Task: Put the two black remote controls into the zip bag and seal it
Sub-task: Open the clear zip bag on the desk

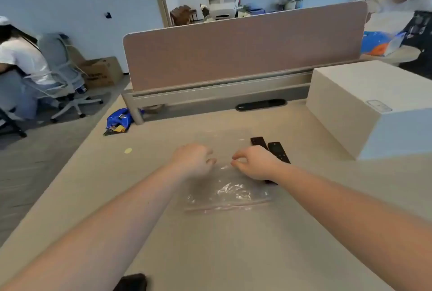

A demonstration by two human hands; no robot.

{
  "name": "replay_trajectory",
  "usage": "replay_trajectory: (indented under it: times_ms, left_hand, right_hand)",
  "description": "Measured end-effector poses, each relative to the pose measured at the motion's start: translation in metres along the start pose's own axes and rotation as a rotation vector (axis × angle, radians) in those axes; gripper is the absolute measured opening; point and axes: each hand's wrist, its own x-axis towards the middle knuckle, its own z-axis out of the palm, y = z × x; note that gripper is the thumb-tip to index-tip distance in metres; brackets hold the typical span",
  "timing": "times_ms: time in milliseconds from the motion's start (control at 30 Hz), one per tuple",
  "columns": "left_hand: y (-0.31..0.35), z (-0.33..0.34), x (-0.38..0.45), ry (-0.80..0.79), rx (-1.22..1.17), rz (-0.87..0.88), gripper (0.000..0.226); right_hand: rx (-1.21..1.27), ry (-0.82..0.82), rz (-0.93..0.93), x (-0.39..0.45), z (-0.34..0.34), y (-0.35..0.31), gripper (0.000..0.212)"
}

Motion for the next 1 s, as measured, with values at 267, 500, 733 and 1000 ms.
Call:
replay_trajectory:
  times_ms: [267,500,733,1000]
  left_hand:
    - [0.011,0.040,-0.049,-0.004,-0.055,0.022,0.047]
    - [0.006,0.051,-0.077,-0.060,0.011,0.045,0.045]
    - [0.010,0.059,-0.082,0.088,-0.011,0.040,0.024]
    - [0.012,0.060,-0.084,0.129,-0.046,0.001,0.027]
  right_hand:
    - [-0.098,-0.015,-0.075,-0.044,0.035,0.001,0.047]
    - [-0.320,-0.149,-0.209,-0.062,0.042,-0.011,0.027]
    - [-0.317,-0.060,-0.128,-0.058,0.047,-0.011,0.024]
    - [-0.252,0.023,-0.053,-0.060,0.049,-0.013,0.026]
